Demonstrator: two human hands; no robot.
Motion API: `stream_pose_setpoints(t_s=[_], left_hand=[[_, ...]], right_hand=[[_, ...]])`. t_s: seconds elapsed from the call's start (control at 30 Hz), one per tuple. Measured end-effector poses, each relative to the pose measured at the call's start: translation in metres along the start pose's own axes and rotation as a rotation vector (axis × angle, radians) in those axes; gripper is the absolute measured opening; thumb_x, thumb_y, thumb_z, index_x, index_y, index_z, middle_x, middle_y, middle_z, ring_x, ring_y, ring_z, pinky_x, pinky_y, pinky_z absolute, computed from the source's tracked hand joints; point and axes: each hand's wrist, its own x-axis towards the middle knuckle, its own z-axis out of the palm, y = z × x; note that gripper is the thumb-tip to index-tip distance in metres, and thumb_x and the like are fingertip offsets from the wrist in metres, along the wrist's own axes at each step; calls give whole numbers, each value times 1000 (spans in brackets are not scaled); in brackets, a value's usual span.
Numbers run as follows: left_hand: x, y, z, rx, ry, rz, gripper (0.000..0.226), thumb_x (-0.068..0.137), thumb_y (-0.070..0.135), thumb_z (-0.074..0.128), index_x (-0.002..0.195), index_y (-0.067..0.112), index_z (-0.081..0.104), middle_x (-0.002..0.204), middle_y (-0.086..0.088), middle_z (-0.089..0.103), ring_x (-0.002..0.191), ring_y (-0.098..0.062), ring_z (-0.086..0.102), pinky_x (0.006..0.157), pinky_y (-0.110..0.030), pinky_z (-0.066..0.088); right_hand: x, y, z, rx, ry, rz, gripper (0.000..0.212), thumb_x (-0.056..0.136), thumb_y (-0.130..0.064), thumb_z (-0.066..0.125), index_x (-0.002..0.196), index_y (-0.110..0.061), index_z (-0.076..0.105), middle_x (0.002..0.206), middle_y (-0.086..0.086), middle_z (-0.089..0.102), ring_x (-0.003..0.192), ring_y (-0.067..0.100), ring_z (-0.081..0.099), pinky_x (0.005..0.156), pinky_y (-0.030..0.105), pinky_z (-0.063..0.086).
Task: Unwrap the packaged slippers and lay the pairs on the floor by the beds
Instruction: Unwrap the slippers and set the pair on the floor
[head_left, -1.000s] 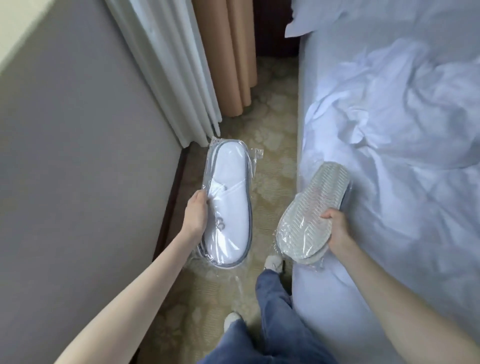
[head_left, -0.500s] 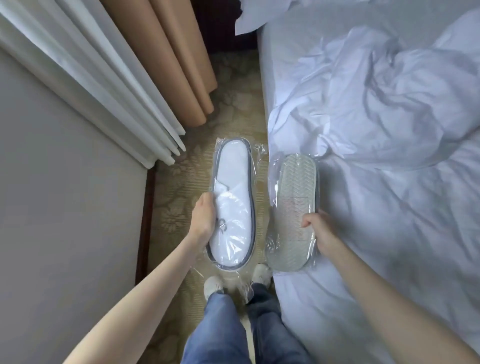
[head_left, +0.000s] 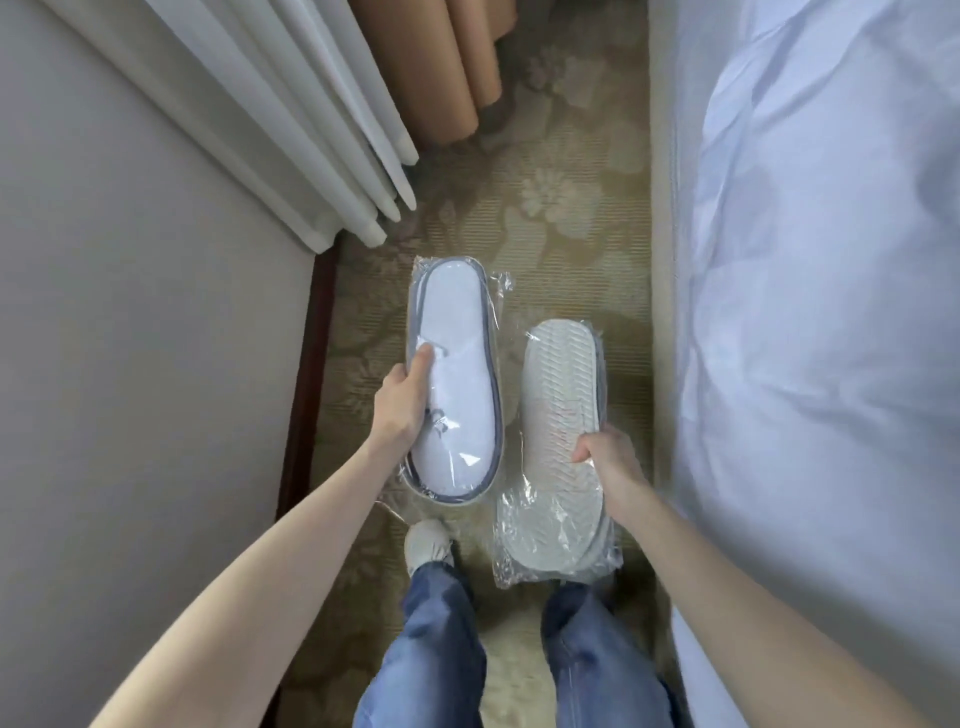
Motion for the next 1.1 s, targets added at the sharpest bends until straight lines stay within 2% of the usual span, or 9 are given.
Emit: stream_pose_setpoints(t_s=[0.17, 0.37, 0.47, 0.63, 0.73, 0.83, 0.9, 1.0, 1.1], left_hand=[[125, -76, 21, -22, 18, 43, 78, 73, 76, 43, 121, 16, 57, 112, -3, 67, 95, -18, 64, 90, -35, 49], [261, -137, 74, -57, -1, 178, 89, 69, 79, 43, 128, 14, 54, 121, -5, 63, 108, -24, 61, 102, -45, 44], [303, -155, 106, -82, 24, 243, 94, 71, 78, 40, 137, 13, 46, 135, -4, 54, 116, -22, 54, 105, -41, 39], [335, -171, 144, -140, -21, 286, 78, 73, 74, 43, 128, 19, 50, 126, 5, 53, 112, -35, 59, 101, -45, 45], [332, -172, 155, -101, -34, 339, 79, 81, 70, 41, 137, 14, 47, 135, 0, 52, 112, -15, 50, 95, -31, 34], [318, -170, 161, -39, -124, 400, 89, 77, 75, 38, 143, 14, 39, 145, -1, 46, 126, -18, 46, 105, -38, 35], [309, -172, 166, 15, -171, 435, 74, 79, 74, 38, 128, 20, 52, 129, 4, 58, 119, -15, 53, 100, -37, 42], [296, -180, 174, 20, -234, 508, 34, 89, 60, 45, 96, 28, 53, 90, 24, 56, 84, 9, 53, 73, -12, 37], [289, -186, 171, 26, -312, 565, 22, 92, 44, 53, 88, 22, 53, 74, 28, 59, 69, 16, 55, 61, -3, 37]], right_hand=[[138, 36, 48, -40, 3, -15, 49, 68, 8, 52, 115, -2, 60, 119, 16, 63, 110, 34, 57, 103, 44, 43], [286, 58, 95, -268, -119, -184, 25, 55, 4, 56, 75, -9, 60, 89, 11, 63, 89, 28, 58, 77, 28, 45], [333, 75, 109, -488, -129, -301, 26, 57, 8, 59, 80, -5, 59, 75, 7, 58, 72, 23, 54, 58, 23, 39], [371, 102, 113, -666, -45, -518, 35, 72, -4, 58, 107, -9, 57, 90, 6, 59, 81, 22, 56, 65, 27, 43], [373, 96, 109, -471, 89, -663, 33, 82, -3, 56, 115, -7, 58, 103, 8, 59, 94, 20, 54, 85, 28, 42], [363, 65, 102, -6, 21, -590, 15, 90, -11, 54, 103, -15, 60, 96, 8, 63, 85, 19, 57, 81, 30, 46], [354, 50, 101, 216, -131, -490, 12, 94, -27, 54, 100, -20, 61, 101, 4, 68, 89, 18, 62, 81, 29, 47], [340, 47, 103, 445, -301, -451, 42, 89, -41, 58, 120, -13, 62, 118, 8, 70, 109, 22, 66, 96, 36, 50], [326, 55, 103, 482, -299, -486, 45, 85, -31, 63, 124, -8, 60, 119, 14, 69, 107, 26, 66, 94, 40, 52]])
